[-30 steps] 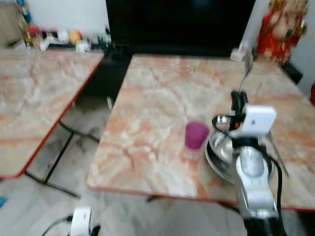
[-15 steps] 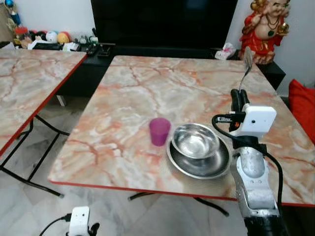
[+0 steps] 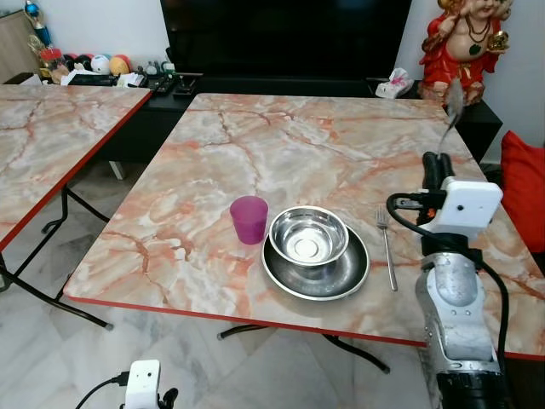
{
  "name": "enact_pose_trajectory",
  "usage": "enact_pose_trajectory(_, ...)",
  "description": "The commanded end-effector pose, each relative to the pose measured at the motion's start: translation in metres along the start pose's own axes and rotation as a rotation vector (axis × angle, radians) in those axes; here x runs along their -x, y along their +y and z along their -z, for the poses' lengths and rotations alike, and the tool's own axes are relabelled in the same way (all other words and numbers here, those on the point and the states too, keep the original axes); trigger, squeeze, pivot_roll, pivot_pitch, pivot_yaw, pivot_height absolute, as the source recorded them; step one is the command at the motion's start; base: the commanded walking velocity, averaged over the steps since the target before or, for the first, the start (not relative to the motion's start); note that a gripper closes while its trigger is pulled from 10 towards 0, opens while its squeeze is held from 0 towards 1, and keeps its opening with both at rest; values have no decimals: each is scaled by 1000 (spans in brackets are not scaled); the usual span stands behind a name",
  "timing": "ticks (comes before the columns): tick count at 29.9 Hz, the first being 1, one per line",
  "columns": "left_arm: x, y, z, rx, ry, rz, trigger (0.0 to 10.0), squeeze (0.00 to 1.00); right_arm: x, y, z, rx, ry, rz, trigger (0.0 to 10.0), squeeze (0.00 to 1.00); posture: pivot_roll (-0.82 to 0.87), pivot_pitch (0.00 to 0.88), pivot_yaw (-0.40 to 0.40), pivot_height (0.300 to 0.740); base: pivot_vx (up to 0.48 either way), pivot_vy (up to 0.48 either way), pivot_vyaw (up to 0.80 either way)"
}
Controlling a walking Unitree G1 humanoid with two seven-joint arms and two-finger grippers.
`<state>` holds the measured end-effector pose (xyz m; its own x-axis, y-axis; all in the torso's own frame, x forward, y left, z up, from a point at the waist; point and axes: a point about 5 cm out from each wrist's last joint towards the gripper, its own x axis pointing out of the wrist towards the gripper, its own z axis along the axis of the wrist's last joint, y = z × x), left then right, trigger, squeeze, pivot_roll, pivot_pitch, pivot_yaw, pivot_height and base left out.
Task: Setting the table
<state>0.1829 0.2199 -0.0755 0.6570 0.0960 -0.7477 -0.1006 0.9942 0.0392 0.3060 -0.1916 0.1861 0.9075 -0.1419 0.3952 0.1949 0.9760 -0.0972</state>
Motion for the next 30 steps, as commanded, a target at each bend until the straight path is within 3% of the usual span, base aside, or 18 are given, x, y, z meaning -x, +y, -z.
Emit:
enact_pose_trajectory(1, 1, 4, 5, 7, 26, -5, 10000, 0, -3, 3, -3, -12, -7, -1, 10000, 0, 27, 0, 0, 740, 0, 0, 0)
enact_pose_trajectory(5, 1, 4, 5, 8, 30, -7, 10000, 0, -3, 1, 0, -8, 19, 7, 10000, 0, 27, 0, 1, 740, 0, 0, -142)
enact_pose_trajectory(30, 5, 9, 18, -22, 86, -20, 10000, 0, -6, 1, 0, -8, 22, -2, 10000, 0, 29, 0, -1, 740, 0, 0, -800)
